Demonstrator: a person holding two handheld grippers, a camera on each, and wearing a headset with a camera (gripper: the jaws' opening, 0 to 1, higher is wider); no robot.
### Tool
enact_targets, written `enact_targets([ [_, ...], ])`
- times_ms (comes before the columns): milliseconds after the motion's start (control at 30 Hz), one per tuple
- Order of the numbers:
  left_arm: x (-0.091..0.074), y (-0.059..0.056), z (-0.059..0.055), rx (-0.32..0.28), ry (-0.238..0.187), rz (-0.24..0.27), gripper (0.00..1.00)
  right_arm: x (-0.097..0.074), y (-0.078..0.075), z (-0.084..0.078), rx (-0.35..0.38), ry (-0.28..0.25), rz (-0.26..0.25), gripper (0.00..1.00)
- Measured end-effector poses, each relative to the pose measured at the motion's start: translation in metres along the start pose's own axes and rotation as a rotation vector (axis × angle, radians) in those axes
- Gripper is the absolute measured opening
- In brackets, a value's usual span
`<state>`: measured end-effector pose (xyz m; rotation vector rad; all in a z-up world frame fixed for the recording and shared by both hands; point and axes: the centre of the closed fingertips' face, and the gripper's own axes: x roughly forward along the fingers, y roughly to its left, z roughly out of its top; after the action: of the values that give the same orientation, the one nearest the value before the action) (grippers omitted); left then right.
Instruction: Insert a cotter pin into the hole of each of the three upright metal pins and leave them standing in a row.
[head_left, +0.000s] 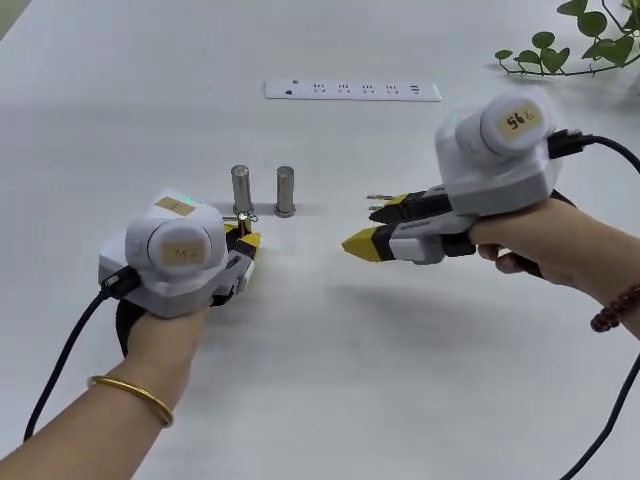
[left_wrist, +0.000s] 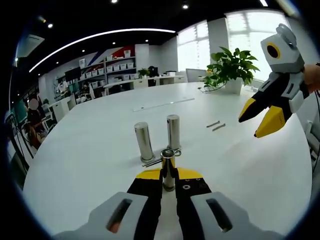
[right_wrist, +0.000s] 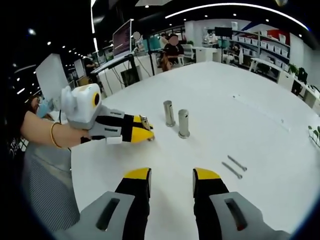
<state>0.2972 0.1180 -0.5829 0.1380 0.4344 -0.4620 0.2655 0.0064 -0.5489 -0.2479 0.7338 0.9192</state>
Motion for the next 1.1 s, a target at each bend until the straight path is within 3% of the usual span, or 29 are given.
enact_targets([
  [433, 0.001, 0.001, 0.0, -0.005, 0.001, 0.004, 0.07, -0.001, -0.002, 0.001, 0.031, -0.014, -0.008, 0.29],
  [733, 0.004, 0.002, -0.003, -0.026, 0.015, 0.004, 0.13, 0.001, 0.002, -0.006, 0.047, -0.004, 0.002, 0.3],
  [867, 0.002, 0.003, -0.003, -0.038, 0.018, 0.003, 0.16, 0.003, 0.002, -0.005, 0.061, -0.018, 0.002, 0.3],
  [1100, -0.007, 0.006, -0.002, -0.052, 0.028, 0.015, 0.24, 0.008, 0.002, 0.01, 0.057, -0.087, 0.007, 0.31],
])
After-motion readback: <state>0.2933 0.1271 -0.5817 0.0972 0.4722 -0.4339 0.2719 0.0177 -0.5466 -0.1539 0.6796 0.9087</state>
